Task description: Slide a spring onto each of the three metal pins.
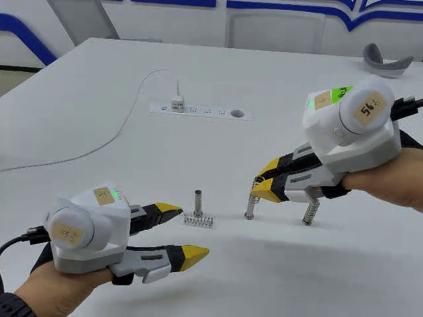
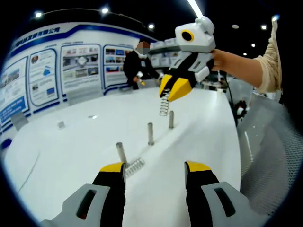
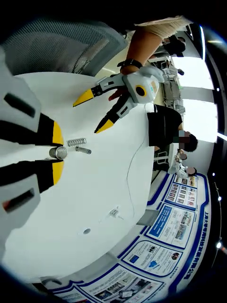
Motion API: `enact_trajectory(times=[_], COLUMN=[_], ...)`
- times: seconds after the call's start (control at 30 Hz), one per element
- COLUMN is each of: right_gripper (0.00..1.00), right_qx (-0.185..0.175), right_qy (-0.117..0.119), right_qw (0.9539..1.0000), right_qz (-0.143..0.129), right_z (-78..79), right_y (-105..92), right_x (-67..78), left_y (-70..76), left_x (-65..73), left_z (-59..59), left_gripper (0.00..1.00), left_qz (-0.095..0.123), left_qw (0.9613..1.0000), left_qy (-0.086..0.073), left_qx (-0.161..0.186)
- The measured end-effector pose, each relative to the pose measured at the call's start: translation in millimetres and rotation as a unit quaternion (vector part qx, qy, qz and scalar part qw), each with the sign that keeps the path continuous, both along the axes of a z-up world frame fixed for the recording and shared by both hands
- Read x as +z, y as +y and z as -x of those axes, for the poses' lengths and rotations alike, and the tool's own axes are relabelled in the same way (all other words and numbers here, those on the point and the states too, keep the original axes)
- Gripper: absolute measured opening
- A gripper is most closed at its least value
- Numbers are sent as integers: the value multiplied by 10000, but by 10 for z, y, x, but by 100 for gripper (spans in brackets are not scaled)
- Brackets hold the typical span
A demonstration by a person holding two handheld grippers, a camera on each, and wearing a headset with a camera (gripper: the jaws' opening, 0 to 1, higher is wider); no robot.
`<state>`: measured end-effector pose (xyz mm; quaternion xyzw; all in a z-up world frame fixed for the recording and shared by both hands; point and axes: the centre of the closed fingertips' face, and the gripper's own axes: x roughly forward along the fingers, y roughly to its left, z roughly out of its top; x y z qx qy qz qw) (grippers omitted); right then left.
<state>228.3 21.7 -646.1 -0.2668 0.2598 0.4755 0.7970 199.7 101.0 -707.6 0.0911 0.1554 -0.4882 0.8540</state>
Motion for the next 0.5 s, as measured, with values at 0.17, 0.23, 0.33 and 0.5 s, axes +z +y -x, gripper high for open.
enact_trajectory(times=[0.17, 0.23, 0.33, 0.5], right_gripper=[12, 12, 12, 12], right_qx=[-213, -302, -369, -467], right_qy=[-50, -49, -49, -1], right_qw=[9998, 9995, 9993, 9989], right_qz=[-42, -96, -84, -86], right_z=[-122, -160, -194, -248], right_y=[-54, -66, -73, -74], right_x=[1, -1, -23, -74], left_y=[30, 38, 46, 59], left_x=[-7, -10, -16, -15], left_z=[-14, -16, -16, -21], left_gripper=[52, 53, 53, 54], left_qz=[-2, 0, -7, 0], left_qw=[10000, 10000, 10000, 9999], left_qy=[17, 23, 34, 45], left_qx=[52, 69, 82, 107])
